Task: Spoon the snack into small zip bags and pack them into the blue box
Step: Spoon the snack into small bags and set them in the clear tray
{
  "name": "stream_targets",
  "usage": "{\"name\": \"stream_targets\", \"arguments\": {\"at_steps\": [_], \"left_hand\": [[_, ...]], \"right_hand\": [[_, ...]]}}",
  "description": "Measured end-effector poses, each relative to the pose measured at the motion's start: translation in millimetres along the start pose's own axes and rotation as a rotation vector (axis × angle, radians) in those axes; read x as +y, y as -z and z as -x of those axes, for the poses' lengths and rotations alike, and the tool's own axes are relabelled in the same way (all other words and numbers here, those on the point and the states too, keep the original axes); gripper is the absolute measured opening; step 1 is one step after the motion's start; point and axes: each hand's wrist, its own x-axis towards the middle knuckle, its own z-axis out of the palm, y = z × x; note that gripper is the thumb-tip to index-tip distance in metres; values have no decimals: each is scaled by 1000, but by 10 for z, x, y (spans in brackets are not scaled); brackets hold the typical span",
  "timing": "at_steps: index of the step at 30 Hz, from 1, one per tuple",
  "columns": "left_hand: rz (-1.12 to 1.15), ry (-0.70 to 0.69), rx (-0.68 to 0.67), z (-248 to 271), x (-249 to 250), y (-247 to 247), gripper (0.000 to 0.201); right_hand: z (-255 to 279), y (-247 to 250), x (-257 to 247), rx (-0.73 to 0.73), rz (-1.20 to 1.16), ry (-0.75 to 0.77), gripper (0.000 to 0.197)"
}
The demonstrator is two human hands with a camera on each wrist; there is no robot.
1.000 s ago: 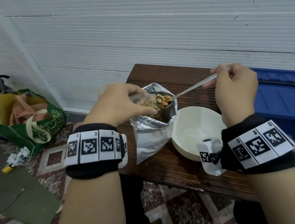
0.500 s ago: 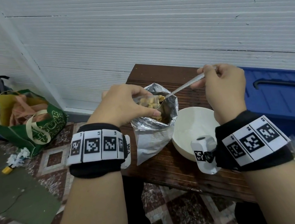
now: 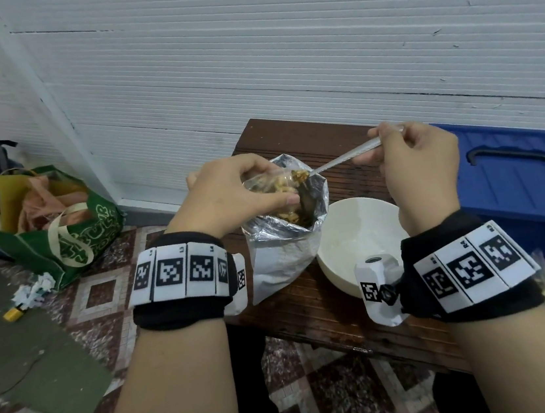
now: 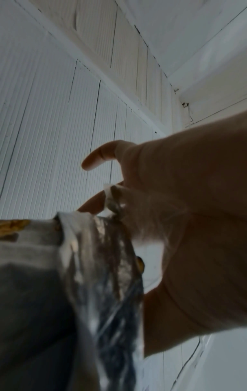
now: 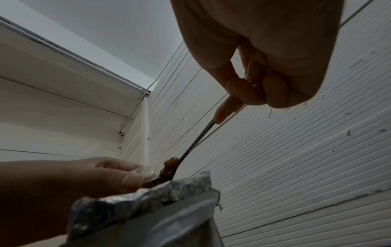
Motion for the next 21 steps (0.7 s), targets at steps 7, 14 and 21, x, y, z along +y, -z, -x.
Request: {"name": "stream_targets", "arguments": {"at_steps": [7, 14, 21], "left_hand": [[5, -6, 6, 26, 32, 27, 53], [49, -38, 56, 13, 91, -49, 58], [104, -43, 142, -4, 48, -42, 54]], "right_hand": [[-14, 33, -53, 27, 62, 77, 23], [60, -43, -82, -41, 29, 96, 21], [63, 5, -137, -4, -16, 224, 19]]}}
